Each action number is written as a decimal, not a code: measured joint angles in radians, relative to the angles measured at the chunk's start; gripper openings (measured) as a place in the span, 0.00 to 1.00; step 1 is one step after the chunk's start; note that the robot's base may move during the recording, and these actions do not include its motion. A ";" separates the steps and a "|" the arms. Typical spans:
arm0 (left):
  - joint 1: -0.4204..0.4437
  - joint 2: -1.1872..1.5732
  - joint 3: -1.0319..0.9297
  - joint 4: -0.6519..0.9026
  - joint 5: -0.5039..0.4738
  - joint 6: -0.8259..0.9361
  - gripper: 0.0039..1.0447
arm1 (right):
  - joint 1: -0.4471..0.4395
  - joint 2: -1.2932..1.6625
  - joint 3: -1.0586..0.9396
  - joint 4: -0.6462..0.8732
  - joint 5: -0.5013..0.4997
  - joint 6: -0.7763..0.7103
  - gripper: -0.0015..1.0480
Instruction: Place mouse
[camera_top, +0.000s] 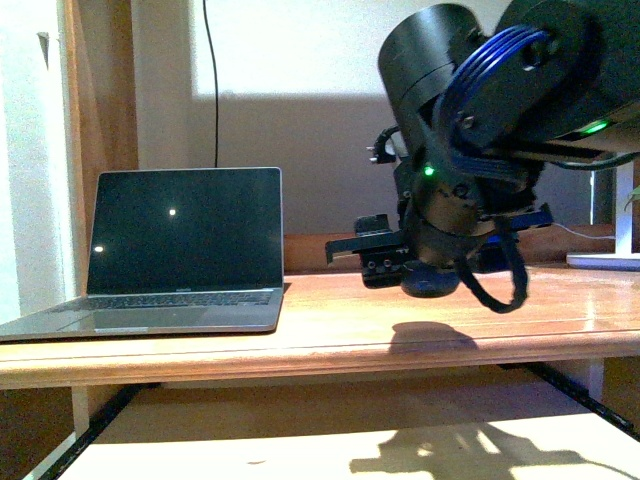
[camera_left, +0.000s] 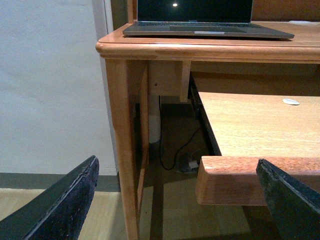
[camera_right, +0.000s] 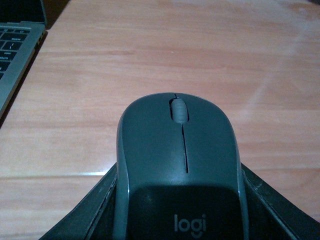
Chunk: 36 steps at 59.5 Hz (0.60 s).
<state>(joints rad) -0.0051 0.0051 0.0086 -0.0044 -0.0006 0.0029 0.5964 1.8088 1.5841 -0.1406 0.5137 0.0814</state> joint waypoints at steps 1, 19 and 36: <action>0.000 0.000 0.000 0.000 0.000 0.000 0.93 | 0.002 0.017 0.018 0.000 0.005 -0.001 0.53; 0.000 0.000 0.000 0.000 0.000 0.000 0.93 | 0.013 0.193 0.170 0.000 0.042 -0.007 0.53; 0.000 0.000 0.000 0.000 0.000 0.000 0.93 | 0.016 0.287 0.248 -0.003 0.067 -0.006 0.53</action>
<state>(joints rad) -0.0051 0.0051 0.0086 -0.0044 -0.0002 0.0029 0.6128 2.0956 1.8324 -0.1436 0.5804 0.0750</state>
